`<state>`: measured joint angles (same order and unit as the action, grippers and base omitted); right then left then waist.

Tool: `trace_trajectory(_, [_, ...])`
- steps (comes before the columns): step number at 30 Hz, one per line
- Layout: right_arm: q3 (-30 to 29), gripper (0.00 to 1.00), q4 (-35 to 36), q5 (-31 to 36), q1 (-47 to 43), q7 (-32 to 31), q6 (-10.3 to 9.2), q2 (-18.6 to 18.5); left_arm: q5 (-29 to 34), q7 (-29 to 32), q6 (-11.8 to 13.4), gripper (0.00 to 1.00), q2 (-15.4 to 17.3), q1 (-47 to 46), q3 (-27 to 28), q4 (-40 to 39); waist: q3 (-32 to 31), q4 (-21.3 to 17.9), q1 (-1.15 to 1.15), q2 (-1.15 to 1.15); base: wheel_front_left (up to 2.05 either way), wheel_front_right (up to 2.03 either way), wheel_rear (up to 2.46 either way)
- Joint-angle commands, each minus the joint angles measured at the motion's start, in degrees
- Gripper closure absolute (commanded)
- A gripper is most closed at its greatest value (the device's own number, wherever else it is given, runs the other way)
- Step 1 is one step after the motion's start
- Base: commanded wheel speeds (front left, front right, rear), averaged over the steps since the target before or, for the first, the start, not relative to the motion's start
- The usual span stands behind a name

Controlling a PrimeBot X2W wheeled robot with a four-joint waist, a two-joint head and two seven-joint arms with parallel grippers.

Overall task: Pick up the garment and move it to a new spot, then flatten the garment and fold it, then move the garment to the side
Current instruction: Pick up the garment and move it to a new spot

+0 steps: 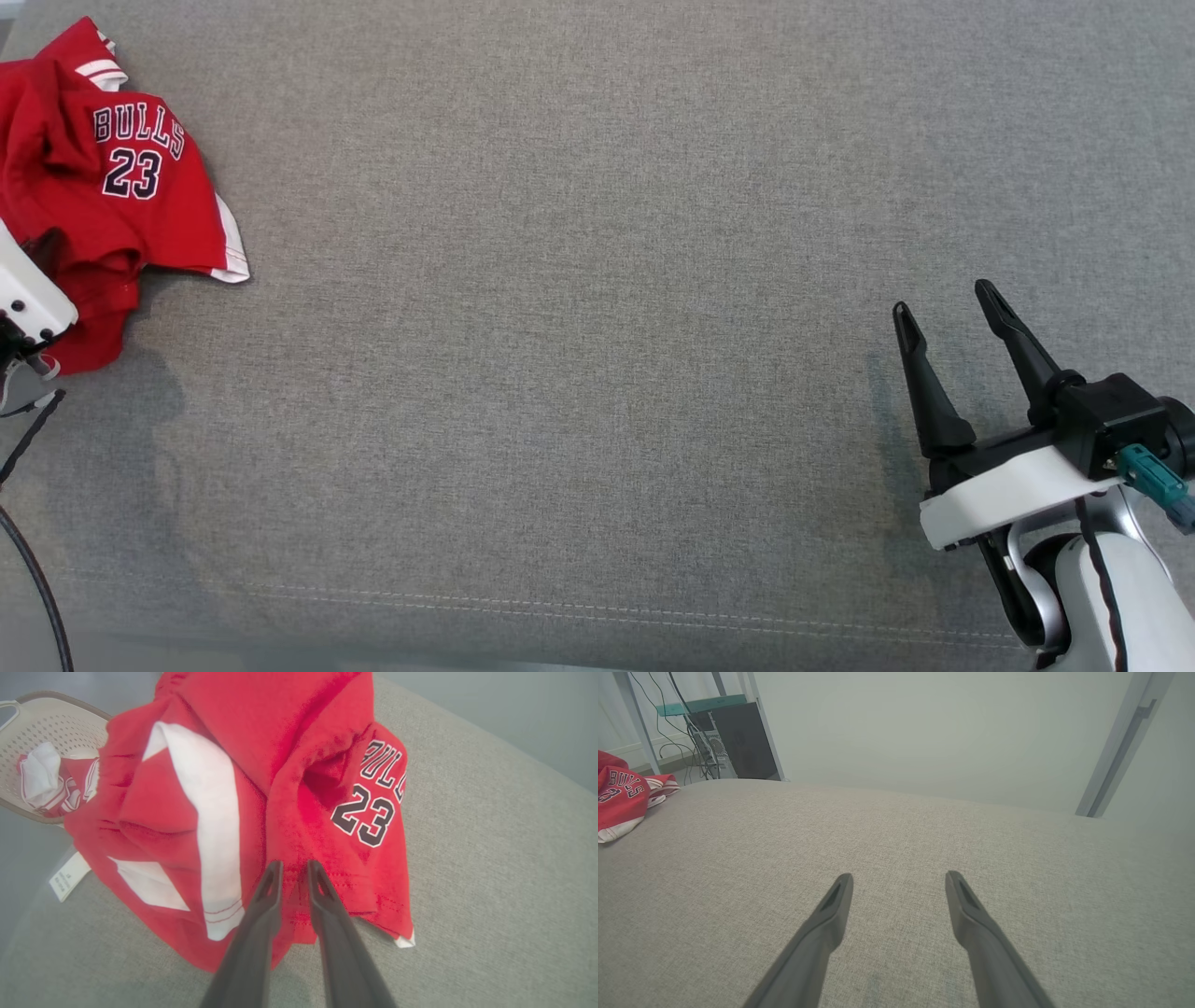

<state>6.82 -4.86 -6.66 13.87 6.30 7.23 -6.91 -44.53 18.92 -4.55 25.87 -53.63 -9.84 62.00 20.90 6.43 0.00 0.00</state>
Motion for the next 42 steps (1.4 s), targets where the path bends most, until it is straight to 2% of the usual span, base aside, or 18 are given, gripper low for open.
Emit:
trace_trajectory(1, [1.4,0.00,1.3,0.2,1.2,-0.1,0.25,0.0,0.0,-0.9,-0.3,1.00,3.7,-2.7,1.4,-0.8,0.0,0.0,0.00,0.00,0.00,0.00,0.00])
trace_trajectory(12, [-0.6,0.00,0.0,0.0,-0.5,0.5,0.25,0.8,5.0,-7.7,-1.7,1.00,5.3,-6.4,-3.3,-3.6,-3.3,1.9,0.00,0.00,0.00,0.00,0.00])
trace_trajectory(23, [-1.1,0.00,-1.2,-0.7,-1.9,1.3,0.25,1.6,6.4,-10.1,-1.7,1.00,6.1,-5.4,-5.2,-7.9,-7.9,3.1,0.00,0.00,0.00,0.00,0.00])
trace_trajectory(24, [-1.0,0.00,-1.3,-0.8,-2.0,1.4,0.25,1.7,6.1,-10.9,-1.4,0.67,6.2,-5.0,-4.9,-8.4,-8.2,3.1,0.00,0.00,0.00,0.00,0.00])
trace_trajectory(25, [-0.8,0.00,-1.4,-0.8,-2.0,1.6,0.25,1.7,6.0,-11.9,-1.0,0.00,6.2,-4.5,-4.5,-9.2,-8.6,3.2,0.00,0.00,0.00,0.00,0.00])
trace_trajectory(28, [-0.6,0.00,-1.6,-1.0,-2.2,1.8,0.25,1.7,5.8,-14.5,-0.3,0.00,6.2,-3.0,-3.9,-11.2,-9.4,3.3,0.00,0.00,0.00,0.00,0.00])
trace_trajectory(34, [-0.4,0.00,-2.1,-1.2,-3.6,2.3,0.25,1.7,5.3,-23.2,3.9,0.00,5.5,6.7,-1.6,-20.7,-12.6,5.1,0.00,0.00,0.00,0.00,0.00])
trace_trajectory(37, [-0.6,0.00,-2.2,-1.4,-4.5,2.4,0.25,1.8,6.0,-26.4,8.2,0.00,4.7,14.3,-0.9,-28.6,-14.2,6.2,0.00,0.00,0.00,0.00,0.00])
trace_trajectory(38, [-0.7,0.00,-2.3,-1.5,-5.1,2.3,0.25,1.9,6.3,-27.5,11.4,0.00,4.2,19.8,-0.4,-34.6,-15.2,6.9,0.00,0.00,0.00,0.00,0.00])
trace_trajectory(39, [-0.7,0.00,-2.3,-1.5,-5.1,2.3,0.25,1.9,6.3,-27.5,11.4,0.00,4.2,19.8,-0.4,-34.6,-15.2,6.9,0.00,0.00,0.00,0.00,0.00])
trace_trajectory(40, [-0.6,0.00,-2.4,-1.7,-5.8,2.3,0.25,2.1,6.7,-27.9,14.2,0.00,3.9,25.5,-0.2,-40.8,-16.3,7.5,0.00,0.00,0.00,0.00,0.00])
trace_trajectory(42, [-0.7,0.00,-2.5,-1.8,-6.4,2.3,0.25,2.2,7.5,-28.1,16.4,0.00,3.8,30.6,-0.6,-46.3,-17.2,8.1,0.00,0.00,0.00,0.00,0.00])
